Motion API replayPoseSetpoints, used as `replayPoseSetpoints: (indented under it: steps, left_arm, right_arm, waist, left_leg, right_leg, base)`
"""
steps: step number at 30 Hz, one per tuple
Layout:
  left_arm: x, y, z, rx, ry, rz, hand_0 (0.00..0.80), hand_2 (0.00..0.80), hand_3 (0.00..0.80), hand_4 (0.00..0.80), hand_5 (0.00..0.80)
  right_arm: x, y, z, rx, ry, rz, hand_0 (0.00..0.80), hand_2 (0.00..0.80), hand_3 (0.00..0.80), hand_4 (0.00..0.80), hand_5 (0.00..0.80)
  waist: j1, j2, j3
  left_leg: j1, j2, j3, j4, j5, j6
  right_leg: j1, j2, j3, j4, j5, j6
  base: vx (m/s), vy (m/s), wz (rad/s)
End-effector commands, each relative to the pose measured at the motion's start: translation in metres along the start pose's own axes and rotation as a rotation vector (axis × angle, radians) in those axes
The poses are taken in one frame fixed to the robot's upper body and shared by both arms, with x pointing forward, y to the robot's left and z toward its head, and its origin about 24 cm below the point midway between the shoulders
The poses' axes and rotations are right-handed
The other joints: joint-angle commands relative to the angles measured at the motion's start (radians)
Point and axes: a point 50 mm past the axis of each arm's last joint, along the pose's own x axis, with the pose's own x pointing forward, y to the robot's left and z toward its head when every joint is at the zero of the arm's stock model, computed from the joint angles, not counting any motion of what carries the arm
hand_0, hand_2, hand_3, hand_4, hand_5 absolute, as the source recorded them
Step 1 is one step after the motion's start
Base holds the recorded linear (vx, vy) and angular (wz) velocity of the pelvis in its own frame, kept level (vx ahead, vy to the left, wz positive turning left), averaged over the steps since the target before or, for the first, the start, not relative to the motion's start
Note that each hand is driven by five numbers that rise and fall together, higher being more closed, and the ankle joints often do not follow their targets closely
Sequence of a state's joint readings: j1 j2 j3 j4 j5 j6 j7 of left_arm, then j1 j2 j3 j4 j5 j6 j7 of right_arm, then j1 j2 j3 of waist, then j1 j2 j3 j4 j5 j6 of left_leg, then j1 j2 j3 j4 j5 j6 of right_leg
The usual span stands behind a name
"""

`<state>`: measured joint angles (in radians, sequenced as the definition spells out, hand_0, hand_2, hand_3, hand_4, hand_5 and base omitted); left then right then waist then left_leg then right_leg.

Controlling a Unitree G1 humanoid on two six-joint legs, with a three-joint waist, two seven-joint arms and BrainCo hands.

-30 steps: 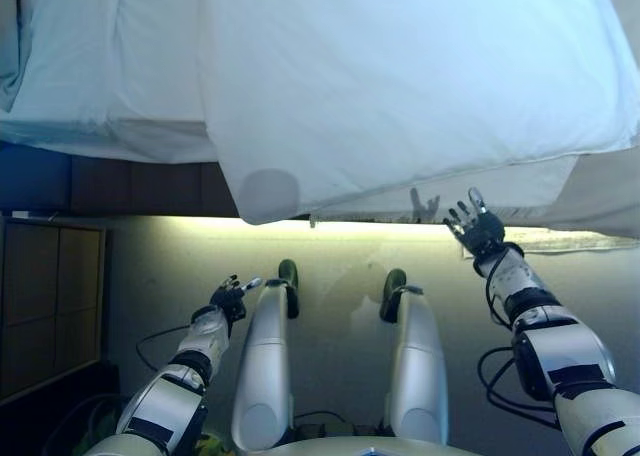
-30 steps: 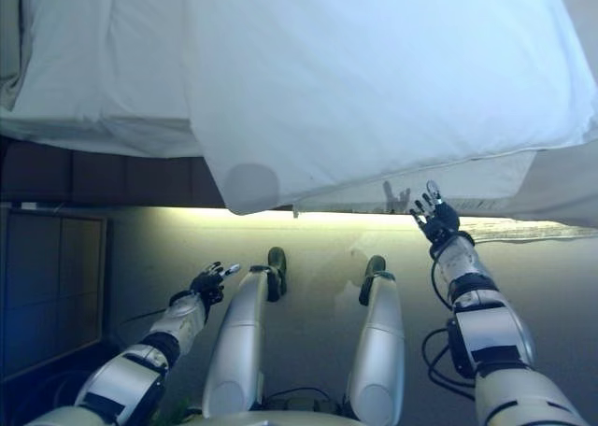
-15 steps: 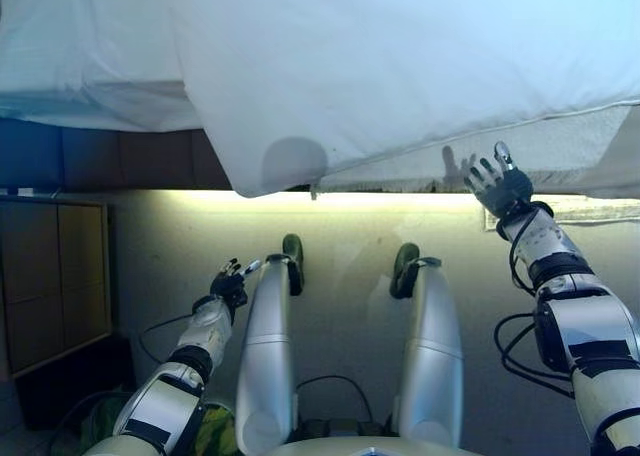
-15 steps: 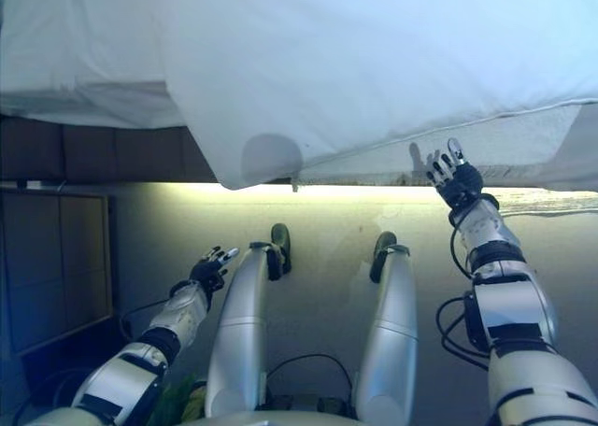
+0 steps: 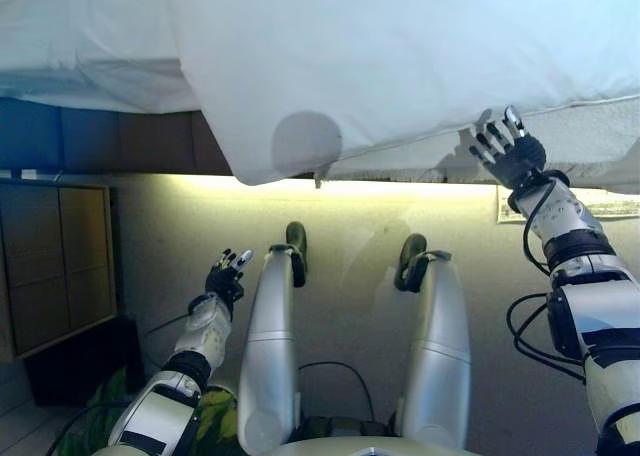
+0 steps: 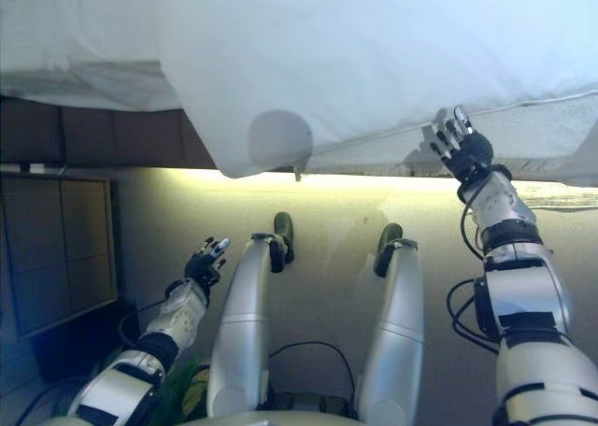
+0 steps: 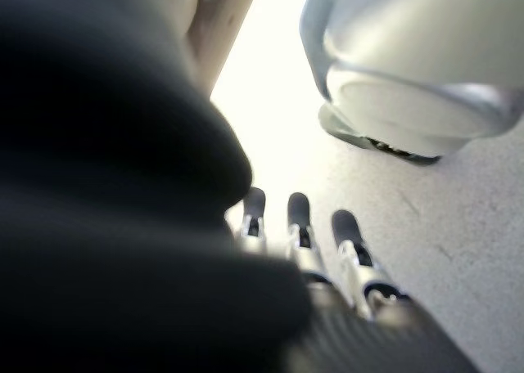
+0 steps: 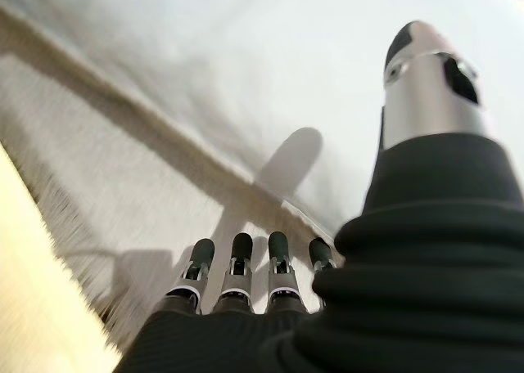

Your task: Make the bed neatly

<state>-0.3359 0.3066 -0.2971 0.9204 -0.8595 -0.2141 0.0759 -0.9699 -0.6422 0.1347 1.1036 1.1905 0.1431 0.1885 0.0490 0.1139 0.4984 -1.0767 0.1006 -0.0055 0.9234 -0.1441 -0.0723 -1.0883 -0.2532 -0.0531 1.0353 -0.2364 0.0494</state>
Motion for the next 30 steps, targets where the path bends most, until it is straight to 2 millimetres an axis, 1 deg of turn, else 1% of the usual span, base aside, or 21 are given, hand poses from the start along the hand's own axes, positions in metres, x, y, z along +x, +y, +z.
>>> replayPoseSetpoints:
  steps: [1,6,8,11,15,18,21,24,26,27,28,29,30]
  left_arm:
    - [-0.010,0.024,-0.007,-0.007,-0.016,0.069,0.000,0.000,0.000,0.000,0.000]
    - [-0.012,0.024,-0.006,-0.009,-0.026,0.061,0.000,0.000,0.000,0.000,0.000]
    - [-0.013,0.025,-0.006,-0.006,-0.030,0.061,0.000,0.000,0.000,0.000,0.000]
    - [-0.015,0.028,-0.006,-0.002,-0.035,0.064,0.000,0.000,0.000,0.000,0.000]
    - [-0.017,0.031,-0.004,0.006,-0.043,0.056,0.000,0.000,0.000,0.000,0.000]
    - [-0.019,0.033,-0.006,0.013,-0.032,0.056,0.000,0.000,0.000,0.000,0.000]
    - [-0.021,0.036,-0.010,0.026,-0.006,0.056,0.000,0.000,0.000,0.000,0.000]
    - [-0.022,0.040,-0.015,0.037,0.021,0.063,0.000,0.000,0.000,0.000,0.000]
    - [-0.024,0.042,-0.019,0.047,0.039,0.066,0.000,0.000,0.000,0.000,0.000]
    - [-0.024,0.042,-0.021,0.048,0.044,0.068,0.000,0.000,0.000,0.000,0.000]
    - [-0.025,0.043,-0.022,0.050,0.050,0.070,0.000,0.000,0.000,0.000,0.000]
    - [-0.025,0.044,-0.024,0.053,0.058,0.076,0.000,0.000,0.000,0.000,0.000]
    - [-0.026,0.046,-0.026,0.056,0.065,0.079,0.000,0.000,0.000,0.000,0.000]
  right_arm:
    - [0.000,0.012,0.027,-0.034,-0.062,0.053,0.000,0.000,0.000,0.000,0.000]
    - [0.002,0.030,0.050,-0.071,-0.102,0.078,0.000,0.000,0.000,0.000,0.000]
    - [0.003,0.041,0.063,-0.086,-0.131,0.099,0.000,0.000,0.000,0.000,0.000]
    - [0.001,0.051,0.078,-0.103,-0.171,0.135,0.000,0.000,0.000,0.000,0.000]
    - [-0.001,0.065,0.089,-0.128,-0.209,0.207,0.000,0.000,0.000,0.000,0.000]
    - [-0.002,0.072,0.094,-0.149,-0.224,0.247,0.000,0.000,0.000,0.000,0.000]
    - [-0.003,0.076,0.092,-0.162,-0.223,0.274,0.000,0.000,0.000,0.000,0.000]
    - [-0.003,0.074,0.089,-0.180,-0.207,0.272,0.000,0.000,0.000,0.000,0.000]
    - [-0.003,0.069,0.086,-0.197,-0.199,0.251,0.000,0.000,0.000,0.000,0.000]
    - [-0.003,0.067,0.085,-0.203,-0.195,0.240,0.163,0.163,0.163,0.163,0.163]
    - [-0.003,0.064,0.083,-0.213,-0.190,0.222,0.568,0.568,0.568,0.568,0.568]
    - [-0.003,0.058,0.081,-0.225,-0.191,0.199,0.800,0.800,0.800,0.800,0.800]
    - [-0.003,0.055,0.080,-0.234,-0.188,0.191,0.800,0.800,0.800,0.800,0.800]
  waist:
    - [0.012,0.019,-0.020]
    - [0.023,0.024,-0.004]
    - [0.031,0.024,0.003]
    - [0.038,0.022,0.011]
    - [0.041,0.022,0.021]
    - [0.043,0.022,0.021]
    - [0.043,0.021,0.021]
    - [0.043,0.014,0.019]
    - [0.043,0.009,0.014]
    - [0.044,0.007,0.011]
    - [0.045,0.004,0.010]
    - [0.045,0.000,0.006]
    - [0.046,-0.004,0.004]
  left_leg:
    - [0.022,-0.011,0.022,-0.020,-0.023,0.046]
    - [0.025,-0.012,0.020,-0.035,-0.014,0.042]
    - [0.028,-0.016,0.017,-0.050,-0.009,0.041]
    - [0.040,-0.020,0.011,-0.073,-0.001,0.039]
    - [0.056,-0.019,0.009,-0.087,0.006,0.037]
    - [0.073,-0.018,0.010,-0.090,0.006,0.037]
    - [0.106,-0.014,0.013,-0.098,0.002,0.037]
    - [0.146,-0.010,0.017,-0.110,-0.001,0.037]
    - [0.176,-0.007,0.020,-0.125,-0.003,0.035]
    - [0.187,-0.006,0.021,-0.131,-0.003,0.035]
    - [0.201,-0.005,0.022,-0.138,-0.003,0.035]
    - [0.222,-0.004,0.024,-0.149,-0.004,0.035]
    - [0.240,-0.003,0.026,-0.159,-0.004,0.036]
  right_leg:
    - [0.016,0.025,0.024,-0.084,0.096,-0.021]
    - [0.016,0.025,0.018,-0.082,0.091,-0.023]
    - [0.020,0.028,0.015,-0.090,0.091,-0.024]
    - [0.030,0.032,0.011,-0.101,0.091,-0.025]
    - [0.049,0.033,0.007,-0.111,0.090,-0.027]
    - [0.065,0.030,0.002,-0.115,0.088,-0.028]
    - [0.095,0.028,-0.005,-0.124,0.085,-0.029]
    - [0.135,0.026,-0.013,-0.146,0.085,-0.029]
    - [0.165,0.027,-0.018,-0.168,0.086,-0.029]
    - [0.176,0.027,-0.020,-0.175,0.087,-0.029]
    - [0.190,0.025,-0.023,-0.186,0.088,-0.028]
    - [0.212,0.024,-0.029,-0.202,0.089,-0.026]
    - [0.230,0.023,-0.033,-0.215,0.091,-0.025]
  base:
    - [0.000,0.000,0.00]
    - [0.019,-0.001,0.01]
    - [0.000,0.000,0.00]
    - [0.021,-0.013,0.03]
    - [0.019,-0.009,0.02]
    - [0.010,0.003,0.01]
    - [0.025,0.013,0.00]
    - [0.041,0.011,-0.01]
    - [0.034,0.009,0.01]
    - [0.000,0.000,0.00]
    - [0.034,0.001,0.04]
    - [0.041,-0.001,0.03]
    - [0.043,-0.004,-0.02]
